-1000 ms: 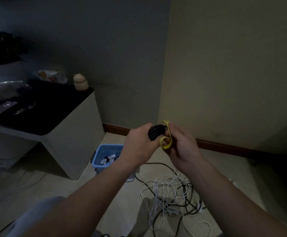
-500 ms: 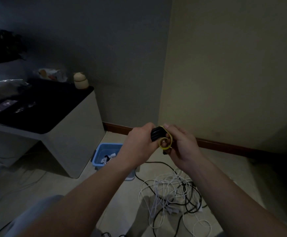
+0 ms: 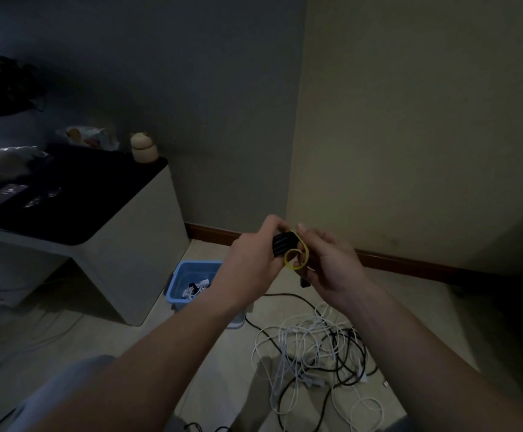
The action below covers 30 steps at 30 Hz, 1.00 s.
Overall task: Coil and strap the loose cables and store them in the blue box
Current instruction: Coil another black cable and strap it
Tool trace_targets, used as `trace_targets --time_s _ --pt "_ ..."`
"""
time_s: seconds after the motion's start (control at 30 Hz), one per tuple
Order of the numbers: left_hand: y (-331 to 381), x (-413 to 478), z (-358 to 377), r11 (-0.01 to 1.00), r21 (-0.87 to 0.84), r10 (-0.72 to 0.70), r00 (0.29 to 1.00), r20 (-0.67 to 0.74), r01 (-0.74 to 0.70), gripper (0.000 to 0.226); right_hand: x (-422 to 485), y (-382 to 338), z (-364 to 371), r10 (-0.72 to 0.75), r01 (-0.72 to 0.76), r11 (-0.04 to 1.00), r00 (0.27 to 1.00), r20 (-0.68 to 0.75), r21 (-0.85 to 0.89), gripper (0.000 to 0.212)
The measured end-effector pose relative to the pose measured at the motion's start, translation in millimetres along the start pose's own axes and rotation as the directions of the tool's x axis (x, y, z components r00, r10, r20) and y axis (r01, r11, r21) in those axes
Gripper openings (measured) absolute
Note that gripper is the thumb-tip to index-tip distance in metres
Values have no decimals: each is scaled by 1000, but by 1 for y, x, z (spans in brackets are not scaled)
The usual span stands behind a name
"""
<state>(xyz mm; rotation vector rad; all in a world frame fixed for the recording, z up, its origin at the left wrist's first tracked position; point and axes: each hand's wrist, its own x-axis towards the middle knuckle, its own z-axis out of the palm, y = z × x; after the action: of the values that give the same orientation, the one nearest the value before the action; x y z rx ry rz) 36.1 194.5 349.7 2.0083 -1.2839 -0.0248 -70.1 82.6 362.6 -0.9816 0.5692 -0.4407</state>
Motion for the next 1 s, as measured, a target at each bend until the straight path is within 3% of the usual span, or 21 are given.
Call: trace_targets --time_s 0.17,0.33,0.53,0.77,1.0 --pt "-7 2 1 999 -50 -20 999 -47 18 37 0 -1 1 -9 7 1000 999 50 29 13" --pt "-8 3 -2 990 -137 -29 999 -45 23 20 0 -1 1 -20 19 1000 998 60 13 23" --pt "-11 9 -6 952 -267 -180 980 -86 151 16 -5 11 2 27 -18 993 997 76 -118 26" --pt "-12 10 -3 913 -302 -275 961 39 274 14 1 18 0 15 -23 975 999 -34 -223 8" --pt "-18 12 -11 936 -218 -232 951 205 275 13 -1 22 -3 72 -80 949 997 -39 -304 6"
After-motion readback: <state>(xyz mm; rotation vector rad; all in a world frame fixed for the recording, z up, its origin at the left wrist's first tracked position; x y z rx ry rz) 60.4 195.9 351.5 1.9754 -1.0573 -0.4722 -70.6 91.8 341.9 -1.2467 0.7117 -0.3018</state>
